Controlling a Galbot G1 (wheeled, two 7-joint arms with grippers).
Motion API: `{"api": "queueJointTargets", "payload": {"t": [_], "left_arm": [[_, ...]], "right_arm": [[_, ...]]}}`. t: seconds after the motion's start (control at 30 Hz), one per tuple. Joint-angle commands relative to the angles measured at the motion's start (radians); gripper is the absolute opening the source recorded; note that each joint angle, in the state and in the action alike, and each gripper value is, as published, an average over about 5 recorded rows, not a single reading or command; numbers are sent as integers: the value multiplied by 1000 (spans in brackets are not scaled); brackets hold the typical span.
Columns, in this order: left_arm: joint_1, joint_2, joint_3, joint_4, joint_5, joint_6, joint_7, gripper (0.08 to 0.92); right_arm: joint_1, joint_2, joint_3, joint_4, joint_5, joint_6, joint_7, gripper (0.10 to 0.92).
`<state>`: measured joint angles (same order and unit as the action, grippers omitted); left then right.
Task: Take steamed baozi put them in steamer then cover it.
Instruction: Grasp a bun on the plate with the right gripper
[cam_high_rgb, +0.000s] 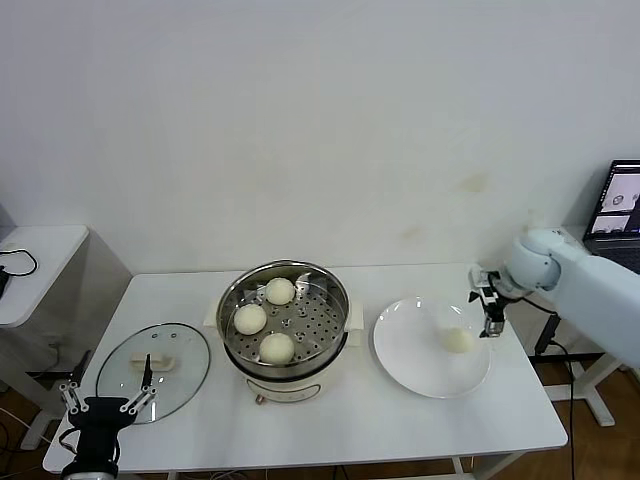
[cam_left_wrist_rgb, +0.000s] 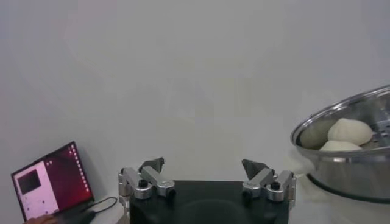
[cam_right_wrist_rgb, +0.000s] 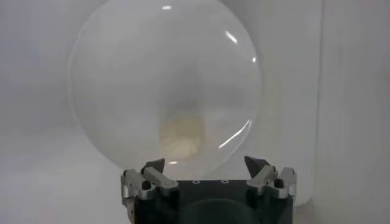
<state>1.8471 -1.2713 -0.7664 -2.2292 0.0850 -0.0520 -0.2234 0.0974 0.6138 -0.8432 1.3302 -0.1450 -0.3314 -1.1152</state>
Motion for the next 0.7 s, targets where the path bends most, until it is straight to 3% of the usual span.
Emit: {"api": "queueJointTargets", "payload": {"t": [0.03,0.7], "left_arm": [[-1,-2,4,1,2,2,2,823],[-15,-1,-10,37,-2,2,2,823]], "right_arm": [[-154,24,90,-53,-20,24,8,822],[-198,207,166,-275,-128,59,41,823]]}}
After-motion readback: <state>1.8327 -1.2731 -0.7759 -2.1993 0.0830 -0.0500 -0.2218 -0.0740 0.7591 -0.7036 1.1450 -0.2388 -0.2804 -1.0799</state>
